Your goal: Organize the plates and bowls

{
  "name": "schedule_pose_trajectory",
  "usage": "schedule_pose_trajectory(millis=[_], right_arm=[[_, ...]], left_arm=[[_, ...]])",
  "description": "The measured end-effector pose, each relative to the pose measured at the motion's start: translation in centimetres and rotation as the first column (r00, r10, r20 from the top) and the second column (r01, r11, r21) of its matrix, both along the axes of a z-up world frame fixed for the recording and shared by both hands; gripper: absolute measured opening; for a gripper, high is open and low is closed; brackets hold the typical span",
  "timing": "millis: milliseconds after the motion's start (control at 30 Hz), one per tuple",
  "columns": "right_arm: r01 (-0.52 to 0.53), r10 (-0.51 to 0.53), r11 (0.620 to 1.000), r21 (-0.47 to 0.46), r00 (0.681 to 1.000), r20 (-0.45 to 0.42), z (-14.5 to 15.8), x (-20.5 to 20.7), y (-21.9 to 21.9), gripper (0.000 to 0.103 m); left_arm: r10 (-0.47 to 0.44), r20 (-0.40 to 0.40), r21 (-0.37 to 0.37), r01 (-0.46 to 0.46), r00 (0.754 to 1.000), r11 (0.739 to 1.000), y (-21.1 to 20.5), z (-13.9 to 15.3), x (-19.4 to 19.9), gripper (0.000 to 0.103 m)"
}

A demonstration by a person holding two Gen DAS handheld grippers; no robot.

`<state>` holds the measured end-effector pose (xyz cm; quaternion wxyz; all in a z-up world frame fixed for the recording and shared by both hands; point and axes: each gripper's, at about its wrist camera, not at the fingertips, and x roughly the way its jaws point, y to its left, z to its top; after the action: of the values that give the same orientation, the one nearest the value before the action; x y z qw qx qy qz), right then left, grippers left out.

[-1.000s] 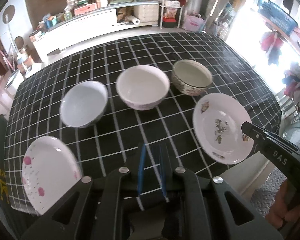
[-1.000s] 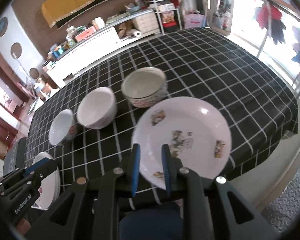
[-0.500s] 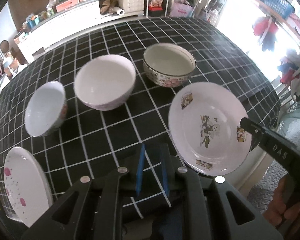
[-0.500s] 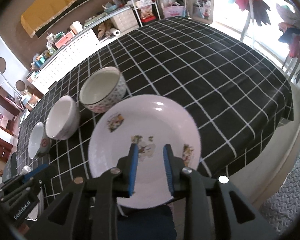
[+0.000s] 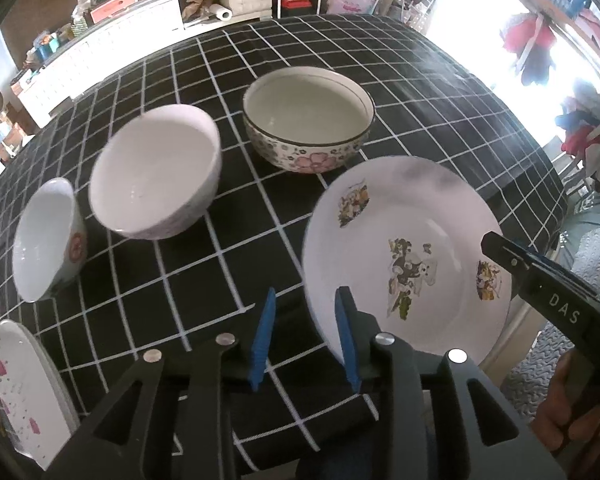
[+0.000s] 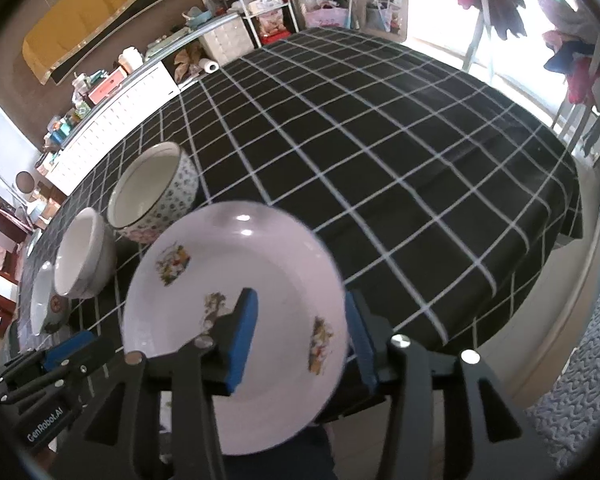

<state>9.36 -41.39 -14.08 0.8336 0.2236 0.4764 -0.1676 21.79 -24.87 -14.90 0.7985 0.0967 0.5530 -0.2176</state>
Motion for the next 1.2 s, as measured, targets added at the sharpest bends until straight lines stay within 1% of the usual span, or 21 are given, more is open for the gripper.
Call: schedule_pose_trajectory(millis=[267, 333, 367, 400, 433, 500, 567, 733, 800, 900, 1100, 1200], right_arm=[[0.027, -0.027, 1.0, -0.017, 0.999, -0.019, -1.1, 0.4, -1.4, 0.051], [0.019, -0.02, 0.999, -0.027, 0.999, -0.025, -1.3, 0.7, -1.4, 0.051], [0.016, -0.017, 0.999, -0.037, 0.999, -0.027, -1.4, 0.8, -1.5, 0.05], [0.012, -0.013, 0.999, -0.043, 1.0, -0.028, -1.4, 0.9, -1.4, 0.046], [0.005, -0.006, 0.999, -0.038, 1.0, -0.028, -1.5, 1.0, -1.5, 0.043], [-0.012, 0.011, 1.0, -0.01, 0.999, -0.03, -1.8, 1.3, -1.5, 0.032], [-0.024, 0.024, 1.0, -0.002, 0.999, -0.028, -1.9, 1.4, -1.3, 0.025], [-0.014, 0.013, 1.0, -0.025, 0.998, -0.053, -1.7, 1.3, -0.9, 0.026], [-0.019, 0.017, 0.999, -0.033, 0.998, -0.06, -1.5, 1.2, -0.4, 0.026], [-0.035, 0.033, 0.999, -0.023, 0.997, -0.066, -1.6, 0.9, 0.4, 0.026], [-0.105, 0.103, 0.994, -0.022, 0.991, -0.081, -1.7, 1.2, 3.5, 0.026], [-0.144, 0.143, 0.99, -0.005, 0.986, -0.086, -1.9, 1.7, 5.5, 0.026]], left_arm=[[-0.023, -0.04, -0.009, 0.023, 0.999, 1.0, -1.3, -2.0, 1.0, 0.028], [-0.02, -0.047, -0.015, 0.019, 0.999, 1.0, -1.3, -2.2, 1.3, 0.027], [-0.02, -0.051, -0.014, 0.019, 0.999, 1.0, -1.3, -2.4, 1.4, 0.024], [-0.022, -0.052, -0.011, 0.021, 0.998, 1.0, -1.3, -2.5, 1.5, 0.02], [-0.024, -0.053, -0.007, 0.023, 0.998, 1.0, -1.2, -2.6, 1.6, 0.019], [-0.028, -0.062, -0.002, 0.028, 0.998, 1.0, -1.3, -3.0, 1.7, 0.014], [-0.036, -0.066, -0.004, 0.036, 0.997, 0.999, -1.3, -3.1, 1.7, 0.014], [-0.042, -0.067, -0.022, 0.041, 0.997, 0.999, -1.0, -3.2, 1.9, 0.013], [-0.037, -0.064, -0.015, 0.036, 0.997, 0.999, -0.6, -3.2, 1.9, 0.014], [-0.027, -0.059, -0.007, 0.026, 0.998, 1.0, 0.4, -3.2, 1.8, 0.014], [0.051, -0.059, 0.012, -0.05, 0.997, 0.999, 4.0, -3.2, 1.5, 0.014], [0.09, -0.064, 0.024, -0.089, 0.994, 0.996, 6.2, -3.2, 1.5, 0.014]])
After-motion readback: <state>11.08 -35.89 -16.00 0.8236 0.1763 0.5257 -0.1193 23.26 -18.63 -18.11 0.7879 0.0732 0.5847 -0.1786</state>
